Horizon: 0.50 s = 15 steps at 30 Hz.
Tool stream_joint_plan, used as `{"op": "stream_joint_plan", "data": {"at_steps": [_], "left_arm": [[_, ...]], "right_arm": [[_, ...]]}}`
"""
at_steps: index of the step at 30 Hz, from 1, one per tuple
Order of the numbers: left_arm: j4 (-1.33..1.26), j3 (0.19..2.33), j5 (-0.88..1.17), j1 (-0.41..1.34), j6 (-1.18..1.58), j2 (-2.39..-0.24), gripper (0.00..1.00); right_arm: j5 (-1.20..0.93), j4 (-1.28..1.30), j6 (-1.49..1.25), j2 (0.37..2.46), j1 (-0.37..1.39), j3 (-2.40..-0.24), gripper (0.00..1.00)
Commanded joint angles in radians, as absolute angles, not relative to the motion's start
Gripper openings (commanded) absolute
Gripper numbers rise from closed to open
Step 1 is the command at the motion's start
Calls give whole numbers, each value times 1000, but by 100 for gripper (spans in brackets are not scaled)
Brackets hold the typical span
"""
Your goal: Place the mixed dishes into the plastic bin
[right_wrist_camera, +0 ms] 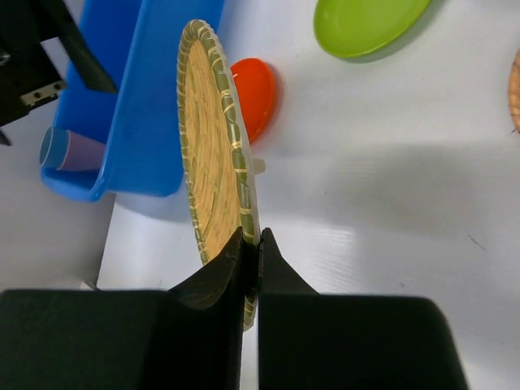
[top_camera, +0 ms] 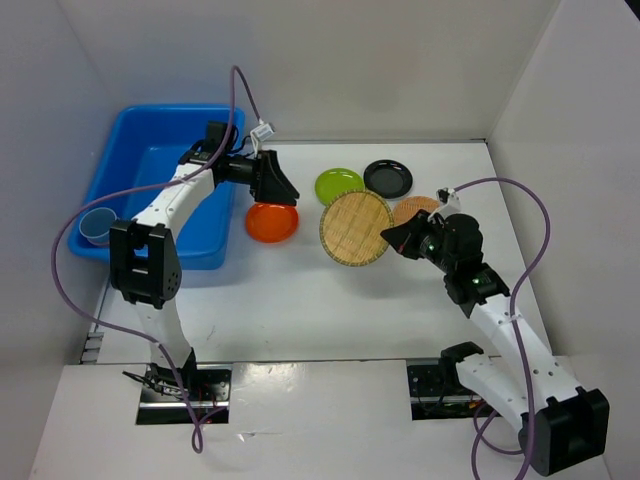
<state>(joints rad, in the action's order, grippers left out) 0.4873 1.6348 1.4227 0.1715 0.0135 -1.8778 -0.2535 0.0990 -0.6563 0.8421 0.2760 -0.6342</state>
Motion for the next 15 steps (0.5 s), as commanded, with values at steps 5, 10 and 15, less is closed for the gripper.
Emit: {"op": "stream_joint_plan", "data": {"at_steps": [5, 10, 15], "left_arm": [[482, 1671, 1515, 195, -66, -1933, 100], [491, 1704, 1531, 228, -66, -1956, 100], [491, 1753, 1546, 259, -66, -1990, 99]], "right_arm": [[-325, 32, -626, 830, 293, -755, 0], [-368, 8, -617, 876, 302, -787, 0], [-354, 8, -607, 914, 330, -805, 0]]}}
